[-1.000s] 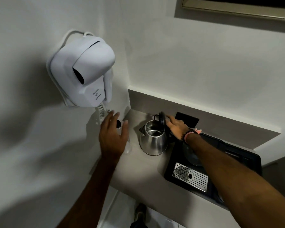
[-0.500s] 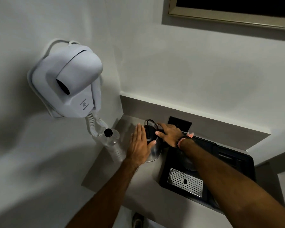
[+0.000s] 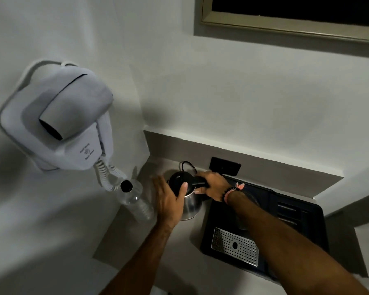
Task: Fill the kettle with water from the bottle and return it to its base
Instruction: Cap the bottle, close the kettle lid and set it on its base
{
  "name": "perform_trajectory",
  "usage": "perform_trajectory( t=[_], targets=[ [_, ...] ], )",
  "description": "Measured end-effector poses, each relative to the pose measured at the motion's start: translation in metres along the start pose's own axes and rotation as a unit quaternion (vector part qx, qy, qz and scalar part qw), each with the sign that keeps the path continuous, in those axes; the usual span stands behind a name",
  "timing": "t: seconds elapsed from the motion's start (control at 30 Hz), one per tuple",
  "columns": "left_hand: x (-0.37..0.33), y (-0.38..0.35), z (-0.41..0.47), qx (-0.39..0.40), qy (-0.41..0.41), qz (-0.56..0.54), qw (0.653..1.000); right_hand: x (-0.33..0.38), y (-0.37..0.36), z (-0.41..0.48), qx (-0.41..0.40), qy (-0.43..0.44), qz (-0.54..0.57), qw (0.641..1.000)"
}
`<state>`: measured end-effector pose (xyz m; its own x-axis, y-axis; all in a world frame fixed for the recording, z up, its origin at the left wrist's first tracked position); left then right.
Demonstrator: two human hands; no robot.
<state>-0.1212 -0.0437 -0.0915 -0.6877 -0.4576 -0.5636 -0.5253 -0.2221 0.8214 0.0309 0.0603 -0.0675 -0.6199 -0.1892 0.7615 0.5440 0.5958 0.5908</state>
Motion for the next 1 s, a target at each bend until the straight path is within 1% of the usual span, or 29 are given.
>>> perform_trajectory(
  t=[0.07, 0.13, 0.2, 0.27, 0.37, 0.53, 0.73, 0.83, 0.93, 1.0],
  targets=[
    [-0.002, -0.005, 0.001, 0.007, 0.092, -0.137, 0.986, -0.003, 0.001, 0.001, -0.003, -0.001, 0.014, 1.000],
    [-0.001, -0.011, 0.006, 0.009, 0.164, -0.233, 0.959, -0.005, 0.002, 0.003, -0.008, -0.003, 0.023, 1.000],
    [0.002, -0.014, 0.011, 0.015, 0.213, -0.309, 0.927, -0.005, 0.002, 0.004, -0.014, -0.004, 0.027, 1.000],
    [0.005, -0.018, 0.014, 0.032, 0.235, -0.359, 0.903, -0.003, 0.002, 0.003, -0.020, -0.005, 0.024, 1.000],
    [0.006, -0.021, 0.014, 0.037, 0.228, -0.375, 0.898, -0.002, 0.001, 0.002, -0.040, 0.005, 0.016, 0.999],
    [0.000, -0.018, 0.015, 0.018, 0.241, -0.347, 0.906, 0.003, 0.000, -0.003, -0.073, 0.015, 0.023, 0.997],
    [-0.017, -0.007, 0.031, 0.006, 0.188, -0.361, 0.913, 0.007, 0.015, -0.015, -0.119, 0.040, 0.052, 0.991],
    [-0.036, -0.003, 0.032, 0.003, 0.143, -0.361, 0.922, 0.009, 0.037, -0.027, -0.144, 0.049, 0.051, 0.987],
    [-0.060, -0.007, 0.026, 0.019, 0.111, -0.365, 0.924, 0.003, 0.060, -0.048, -0.170, 0.046, 0.042, 0.983],
    [-0.076, -0.014, 0.017, 0.046, 0.099, -0.362, 0.926, -0.005, 0.072, -0.065, -0.187, 0.037, 0.042, 0.981]
  ],
)
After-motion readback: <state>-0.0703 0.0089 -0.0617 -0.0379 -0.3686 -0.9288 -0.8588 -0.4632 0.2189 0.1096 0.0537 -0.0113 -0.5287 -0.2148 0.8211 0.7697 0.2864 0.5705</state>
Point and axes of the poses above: each hand's wrist, its own z-axis towards the middle knuckle, its own y-axis out of the back of the hand, x = y × z, the point moved 3 cm from there along z, towards the middle knuckle, and after that the axes turned 15 degrees about z, right-handed, at the moved point
